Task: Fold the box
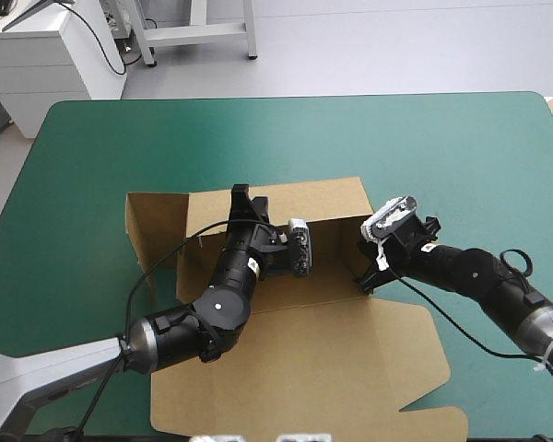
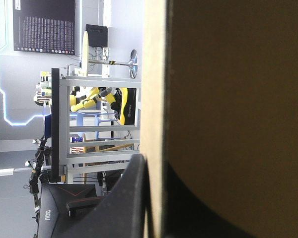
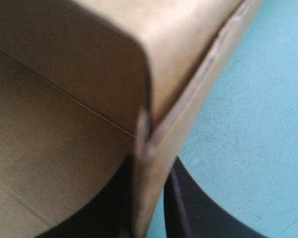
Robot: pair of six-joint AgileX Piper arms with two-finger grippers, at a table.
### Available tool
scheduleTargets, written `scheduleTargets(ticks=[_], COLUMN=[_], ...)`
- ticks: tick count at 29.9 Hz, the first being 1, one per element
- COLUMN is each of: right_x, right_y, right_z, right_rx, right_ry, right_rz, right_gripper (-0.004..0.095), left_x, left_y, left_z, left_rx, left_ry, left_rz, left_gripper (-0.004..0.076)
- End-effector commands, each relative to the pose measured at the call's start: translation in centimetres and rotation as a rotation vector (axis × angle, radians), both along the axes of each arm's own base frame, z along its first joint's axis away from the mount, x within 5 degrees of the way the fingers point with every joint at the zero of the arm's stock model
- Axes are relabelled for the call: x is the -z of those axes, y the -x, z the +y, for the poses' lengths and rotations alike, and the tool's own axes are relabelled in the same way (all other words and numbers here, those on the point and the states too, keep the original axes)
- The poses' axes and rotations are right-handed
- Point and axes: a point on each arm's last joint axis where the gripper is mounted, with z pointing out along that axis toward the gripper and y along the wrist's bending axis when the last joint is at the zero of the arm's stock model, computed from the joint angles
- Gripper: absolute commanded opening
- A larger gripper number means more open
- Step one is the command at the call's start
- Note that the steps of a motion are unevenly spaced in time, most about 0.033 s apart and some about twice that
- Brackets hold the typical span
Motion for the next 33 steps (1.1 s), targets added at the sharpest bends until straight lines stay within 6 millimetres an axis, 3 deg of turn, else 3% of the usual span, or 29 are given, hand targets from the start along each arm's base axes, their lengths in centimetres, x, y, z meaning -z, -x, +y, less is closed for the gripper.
scheduleTargets(ticks=[1, 5, 12, 14, 20, 28, 33], right_x=[-1.2, -1.3, -1.5, -1.6, -1.7, -2.1, -2.2], right_y=[0.3, 0.2, 0.0, -0.2, -0.4, -0.9, -1.0], right_z=[0.4, 0.4, 0.2, 0.1, 0.0, -0.4, -0.5], right_rx=[-0.057, -0.021, 0.019, 0.041, 0.063, 0.132, 0.145], right_ry=[0.0, -0.024, -0.045, -0.052, -0.053, -0.075, -0.075], right_rz=[-0.03, -0.026, -0.034, -0.045, -0.069, -0.111, -0.125], right_gripper=[-0.0019, -0.0019, -0.0019, -0.0019, -0.0019, -0.0019, -0.0019], left_x=[-0.7, -0.7, -1.2, -1.8, -3.6, -5.4, -6.8], left_y=[0.4, 0.5, 0.8, 1.3, 3.8, 8.8, 11.1], left_z=[-0.1, -0.4, -0.1, 0.0, -0.2, -1.3, -2.0], left_rx=[0.012, 0.041, 0.026, 0.022, 0.056, 0.195, 0.285], left_ry=[0.079, 0.087, 0.121, 0.143, 0.171, 0.161, 0.141], left_rz=[0.036, 0.047, 0.042, 0.029, -0.023, -0.089, -0.236], left_gripper=[-0.0004, 0.0096, 0.0497, 0.0566, 0.0584, 0.0584, 0.0578])
